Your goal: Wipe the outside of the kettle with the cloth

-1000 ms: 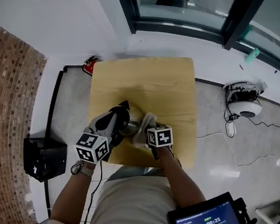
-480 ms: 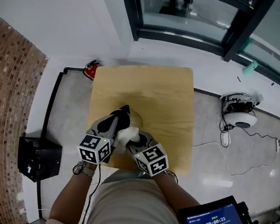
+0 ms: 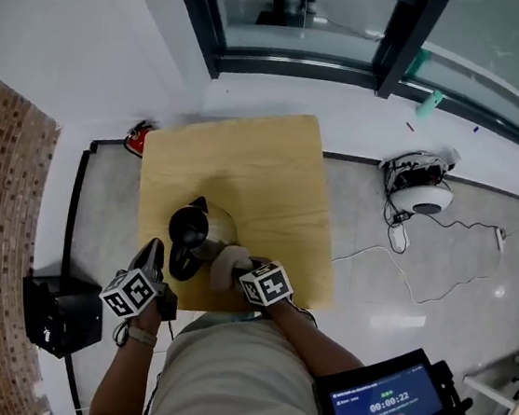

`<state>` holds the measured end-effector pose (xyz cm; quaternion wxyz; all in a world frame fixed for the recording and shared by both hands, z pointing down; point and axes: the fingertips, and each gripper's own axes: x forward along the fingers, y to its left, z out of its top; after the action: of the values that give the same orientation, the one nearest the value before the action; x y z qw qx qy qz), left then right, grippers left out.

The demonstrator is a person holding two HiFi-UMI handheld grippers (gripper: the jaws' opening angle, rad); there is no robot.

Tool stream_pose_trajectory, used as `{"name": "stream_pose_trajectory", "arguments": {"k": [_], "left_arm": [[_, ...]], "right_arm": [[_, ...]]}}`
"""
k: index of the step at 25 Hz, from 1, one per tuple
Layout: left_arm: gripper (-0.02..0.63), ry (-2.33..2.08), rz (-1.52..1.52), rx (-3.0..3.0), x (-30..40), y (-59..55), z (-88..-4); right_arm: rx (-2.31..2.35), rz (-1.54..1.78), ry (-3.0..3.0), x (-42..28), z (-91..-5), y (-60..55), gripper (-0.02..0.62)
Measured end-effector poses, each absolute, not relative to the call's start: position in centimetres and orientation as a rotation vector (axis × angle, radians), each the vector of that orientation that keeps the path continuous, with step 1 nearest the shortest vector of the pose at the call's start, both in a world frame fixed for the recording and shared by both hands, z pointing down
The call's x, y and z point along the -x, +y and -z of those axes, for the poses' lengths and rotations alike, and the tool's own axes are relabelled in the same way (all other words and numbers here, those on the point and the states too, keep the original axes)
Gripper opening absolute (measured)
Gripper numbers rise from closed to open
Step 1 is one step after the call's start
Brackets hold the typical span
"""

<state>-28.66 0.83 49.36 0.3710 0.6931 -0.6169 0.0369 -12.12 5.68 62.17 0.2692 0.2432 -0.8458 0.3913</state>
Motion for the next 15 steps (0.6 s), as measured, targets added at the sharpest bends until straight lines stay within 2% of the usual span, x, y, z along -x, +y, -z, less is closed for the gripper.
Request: {"name": "stream_pose_trajectory", "arguments": {"k": [3, 6, 9, 12, 15], "left_arm": [[-0.012, -1.417, 0.117, -1.605, 27.2, 2.7, -54.1], [-0.012, -1.349, 0.144, -1.623, 24.3, 4.2, -54.2], [-0.012, -1.221, -0.015, -1.764, 19.8, 6.0, -53.1], [-0.011, -1.324, -0.241, -2.026, 20.4, 4.5, -48.2], [-0.011, -1.410, -0.471, -2.379, 20.6, 0.3, -42.8]], "right_arm": [[-0.652, -1.072, -2.326, 12.9, -61.7, 4.6, 0.081], [-0.650, -1.039, -2.364, 13.1, -60.8, 4.3, 0.081], [-0.696, -1.075, -2.344, 11.1, -60.8, 4.5, 0.081], [-0.799, -1.104, -2.319, 8.4, -60.2, 3.6, 0.081], [-0.772, -0.890, -2.546, 10.8, -54.1, 1.7, 0.081]]}}
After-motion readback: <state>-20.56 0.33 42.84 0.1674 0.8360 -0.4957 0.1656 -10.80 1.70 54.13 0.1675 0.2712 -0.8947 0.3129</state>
